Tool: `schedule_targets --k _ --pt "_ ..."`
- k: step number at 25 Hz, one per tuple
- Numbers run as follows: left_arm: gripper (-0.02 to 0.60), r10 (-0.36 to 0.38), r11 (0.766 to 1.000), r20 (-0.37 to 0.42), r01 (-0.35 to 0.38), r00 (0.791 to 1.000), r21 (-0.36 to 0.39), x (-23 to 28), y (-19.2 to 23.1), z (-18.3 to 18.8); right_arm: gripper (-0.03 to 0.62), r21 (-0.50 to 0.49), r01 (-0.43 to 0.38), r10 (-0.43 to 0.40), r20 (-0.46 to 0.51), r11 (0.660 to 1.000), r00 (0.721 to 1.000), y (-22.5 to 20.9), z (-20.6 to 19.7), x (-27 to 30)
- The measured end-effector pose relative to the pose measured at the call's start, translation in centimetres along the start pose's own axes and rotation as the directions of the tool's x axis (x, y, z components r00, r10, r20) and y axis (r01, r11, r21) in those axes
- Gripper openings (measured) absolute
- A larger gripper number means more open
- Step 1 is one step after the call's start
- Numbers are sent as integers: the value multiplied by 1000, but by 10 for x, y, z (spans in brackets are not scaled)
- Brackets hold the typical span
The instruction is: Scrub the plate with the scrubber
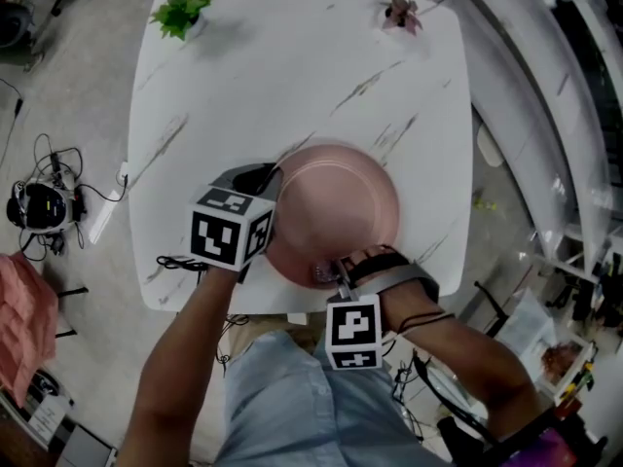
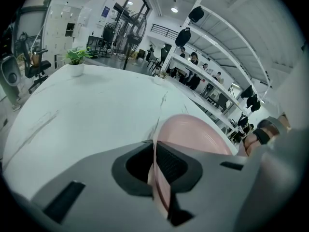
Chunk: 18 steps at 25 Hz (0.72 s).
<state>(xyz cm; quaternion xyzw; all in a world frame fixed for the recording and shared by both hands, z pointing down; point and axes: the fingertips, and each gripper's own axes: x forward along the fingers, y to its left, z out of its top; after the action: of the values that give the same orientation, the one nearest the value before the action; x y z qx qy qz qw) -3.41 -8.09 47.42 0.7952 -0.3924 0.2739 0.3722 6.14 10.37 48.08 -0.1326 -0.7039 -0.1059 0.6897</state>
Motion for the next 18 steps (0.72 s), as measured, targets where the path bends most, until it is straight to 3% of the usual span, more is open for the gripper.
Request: schedule_targets --k 8,12,18 --pt "18 -2 1000 -6 2 1000 -1 0 0 -2 71 125 -42 63 -167 991 984 -6 -42 3" --pt "17 1 1000 -7 -1 1000 -9 -1 -1 -5 72 206 2 45 -220 978 974 -18 -62 2" --pt "17 8 1000 -8 -8 1000 -8 0 -5 -6 73 348 91 8 -272 933 962 -49 -93 0"
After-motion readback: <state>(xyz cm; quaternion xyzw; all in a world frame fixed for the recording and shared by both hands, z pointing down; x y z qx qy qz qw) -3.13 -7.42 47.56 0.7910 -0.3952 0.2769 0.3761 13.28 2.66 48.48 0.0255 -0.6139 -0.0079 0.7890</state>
